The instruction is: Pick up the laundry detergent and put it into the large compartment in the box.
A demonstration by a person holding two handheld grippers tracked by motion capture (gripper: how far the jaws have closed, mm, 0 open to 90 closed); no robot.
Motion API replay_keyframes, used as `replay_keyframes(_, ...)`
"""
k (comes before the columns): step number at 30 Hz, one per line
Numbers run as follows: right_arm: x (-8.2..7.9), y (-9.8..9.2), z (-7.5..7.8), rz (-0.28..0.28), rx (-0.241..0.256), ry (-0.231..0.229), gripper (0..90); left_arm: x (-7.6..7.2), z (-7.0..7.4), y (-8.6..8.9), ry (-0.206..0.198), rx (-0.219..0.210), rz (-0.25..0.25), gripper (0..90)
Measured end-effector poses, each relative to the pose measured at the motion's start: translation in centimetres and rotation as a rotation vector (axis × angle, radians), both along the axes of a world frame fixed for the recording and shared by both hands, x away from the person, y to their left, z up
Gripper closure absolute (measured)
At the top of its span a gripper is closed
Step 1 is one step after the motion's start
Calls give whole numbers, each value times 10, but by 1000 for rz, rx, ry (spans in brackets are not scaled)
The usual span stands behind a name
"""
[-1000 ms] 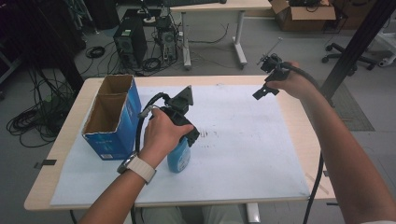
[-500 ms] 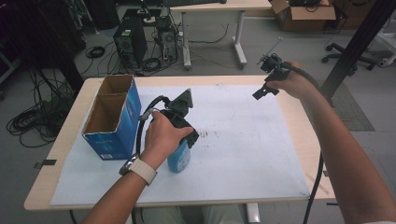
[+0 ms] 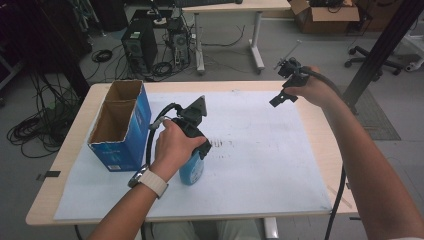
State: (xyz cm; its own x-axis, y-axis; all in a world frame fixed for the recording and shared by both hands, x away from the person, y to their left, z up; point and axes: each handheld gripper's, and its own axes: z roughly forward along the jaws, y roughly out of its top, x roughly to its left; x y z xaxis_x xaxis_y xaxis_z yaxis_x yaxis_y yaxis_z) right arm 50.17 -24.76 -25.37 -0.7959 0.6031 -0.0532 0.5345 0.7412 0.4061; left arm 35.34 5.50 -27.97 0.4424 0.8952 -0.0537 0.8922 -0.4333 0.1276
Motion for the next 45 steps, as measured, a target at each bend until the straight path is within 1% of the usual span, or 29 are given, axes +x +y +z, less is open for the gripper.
replay_keyframes(3, 0, 0, 0, 1, -1, 0, 81, 0, 0, 0, 0, 1, -2, 213)
replay_keyframes(6, 0, 0, 0, 0, -1, 1, 81, 0, 0, 0, -1, -2, -1, 252)
replay_keyframes(10, 0, 0, 0, -1, 1, 0, 81, 0, 0, 0, -3, -7, -1, 282)
replay_keyframes(15, 0, 0, 0, -2, 0, -1, 81, 1, 0, 1, -3, -3, 1, 323)
replay_keyframes(20, 0, 1, 0, -1, 1, 1, 81, 1, -1, 3, -11, -4, 3, 360)
replay_keyframes(31, 0, 4, 0, 2, 3, 1, 81, 2, 0, 4, -8, -8, -5, 368)
replay_keyframes(35, -1, 4, 0, 3, 4, 1, 81, 2, 0, 3, -6, 0, -16, 371)
replay_keyframes(39, -1, 6, 0, 4, 5, 0, 81, 2, 0, 4, -4, -6, -17, 373)
replay_keyframes(40, -1, 6, 0, 3, 5, 0, 81, 2, 1, 4, -15, -9, -22, 373)
replay_keyframes(41, -1, 6, 0, 3, 5, 0, 81, 2, 1, 4, -15, -9, -22, 373)
replay_keyframes(43, -1, 5, 0, 3, 3, 0, 81, 2, 3, 4, -34, -18, -21, 373)
replay_keyframes(45, -1, 5, -1, 4, 2, 2, 81, 2, 7, 4, -29, -28, -23, 373)
